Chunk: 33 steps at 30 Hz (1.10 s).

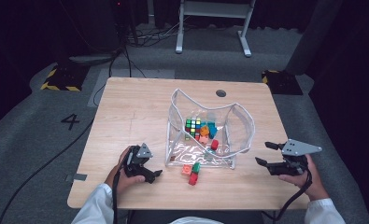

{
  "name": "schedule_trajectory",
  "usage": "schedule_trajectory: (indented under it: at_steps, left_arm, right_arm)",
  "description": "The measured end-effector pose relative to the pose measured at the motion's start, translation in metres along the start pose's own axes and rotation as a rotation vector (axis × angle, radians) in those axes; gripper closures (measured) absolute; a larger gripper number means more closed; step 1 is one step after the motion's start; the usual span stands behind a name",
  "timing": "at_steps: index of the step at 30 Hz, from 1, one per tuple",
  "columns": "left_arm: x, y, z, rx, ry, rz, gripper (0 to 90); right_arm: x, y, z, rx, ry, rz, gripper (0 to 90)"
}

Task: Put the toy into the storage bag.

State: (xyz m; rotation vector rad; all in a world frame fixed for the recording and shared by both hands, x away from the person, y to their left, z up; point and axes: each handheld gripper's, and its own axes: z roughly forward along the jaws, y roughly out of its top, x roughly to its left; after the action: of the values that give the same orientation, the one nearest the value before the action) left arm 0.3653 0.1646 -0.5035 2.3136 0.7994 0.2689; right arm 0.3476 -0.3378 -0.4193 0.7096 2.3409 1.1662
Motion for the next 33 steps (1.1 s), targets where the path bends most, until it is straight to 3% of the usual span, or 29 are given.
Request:
schedule_trajectory:
  at_steps: [1, 5, 11, 18, 25, 29, 33]
  left_arm:
    - [0.0, 0.0, 0.0, 0.0, 0.0, 0.0, 0.3]
    - [0.0, 0.0, 0.0, 0.0, 0.0, 0.0, 0.3]
    - [0.0, 0.0, 0.0, 0.0, 0.0, 0.0, 0.3]
    - [0.0, 0.0, 0.0, 0.0, 0.0, 0.0, 0.3]
    - [0.0, 0.0, 0.0, 0.0, 0.0, 0.0, 0.3]
    - [0.0, 0.0, 0.0, 0.0, 0.0, 0.0, 0.3]
    - [0.0, 0.0, 0.0, 0.001, 0.0, 0.0, 0.3]
  right_arm:
    - [0.001, -0.003, 0.002, 0.011, 0.0, -0.017, 28.3]
    - [0.01, -0.012, 0.011, -0.01, 0.063, 0.024, 31.3]
    - [0.029, -0.023, 0.028, 0.017, 0.117, 0.018, 31.4]
    - [0.056, -0.025, 0.052, 0.053, 0.201, -0.032, 31.7]
    - [0.084, -0.021, 0.072, 0.051, 0.284, -0.068, 33.4]
    - [0.098, -0.017, 0.081, 0.066, 0.301, -0.11, 34.2]
    - [0.111, -0.011, 0.089, 0.077, 0.332, -0.117, 35.0]
